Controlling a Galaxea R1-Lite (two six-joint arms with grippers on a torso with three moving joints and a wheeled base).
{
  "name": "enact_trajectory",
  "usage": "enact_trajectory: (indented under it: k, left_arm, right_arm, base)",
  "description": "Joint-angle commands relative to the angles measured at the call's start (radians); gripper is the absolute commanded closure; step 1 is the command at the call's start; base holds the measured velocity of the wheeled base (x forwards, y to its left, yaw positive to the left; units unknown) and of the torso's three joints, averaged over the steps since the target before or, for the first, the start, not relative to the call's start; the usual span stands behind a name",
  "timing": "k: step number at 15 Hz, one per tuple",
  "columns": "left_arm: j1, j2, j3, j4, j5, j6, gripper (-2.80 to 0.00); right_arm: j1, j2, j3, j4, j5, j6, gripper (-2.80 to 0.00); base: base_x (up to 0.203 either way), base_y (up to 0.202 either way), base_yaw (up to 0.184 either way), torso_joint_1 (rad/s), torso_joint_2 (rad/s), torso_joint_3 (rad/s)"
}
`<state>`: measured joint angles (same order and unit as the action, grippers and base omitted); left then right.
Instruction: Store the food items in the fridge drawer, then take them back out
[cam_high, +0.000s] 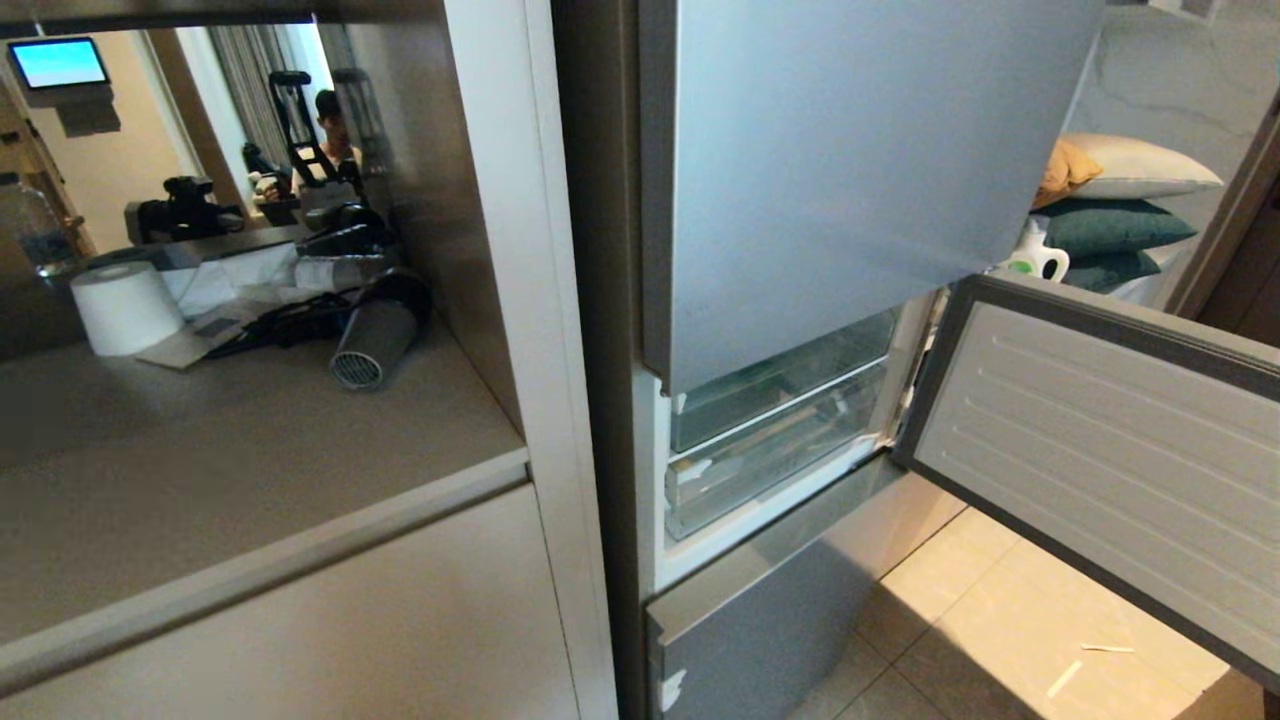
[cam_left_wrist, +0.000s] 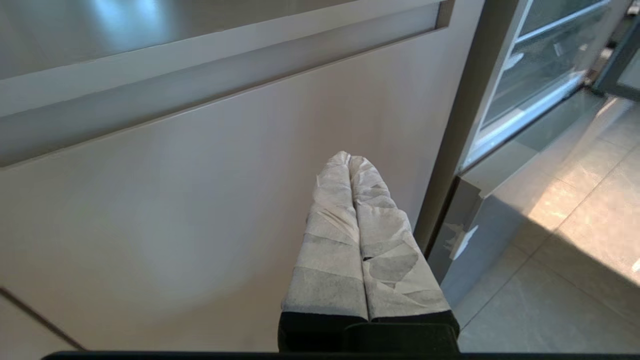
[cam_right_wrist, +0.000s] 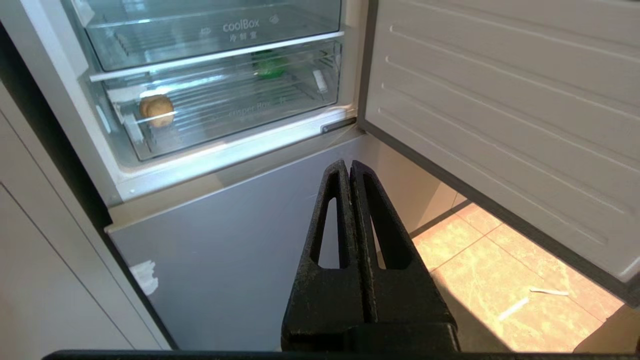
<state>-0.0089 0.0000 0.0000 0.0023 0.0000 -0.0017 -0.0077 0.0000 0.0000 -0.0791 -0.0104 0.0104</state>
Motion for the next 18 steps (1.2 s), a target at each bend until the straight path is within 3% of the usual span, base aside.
enact_trajectory:
  k: [1, 18]
  left_arm:
    - [0.001, 0.002, 0.000, 0.001, -0.001, 0.000, 0.00]
    - [0.001, 0.002, 0.000, 0.000, 0.000, 0.000, 0.00]
  right_arm:
    - [0.002, -0.002, 0.031, -0.001, 0.000, 0.000, 0.00]
    - [0.002, -0.002, 0.031, -0.001, 0.000, -0.001, 0.00]
  base:
    - [0.001, -0.111, 0.010, -0.002, 0.00, 0.002]
    - [0.000, -0.195, 0.001, 0.004, 0.00, 0.002]
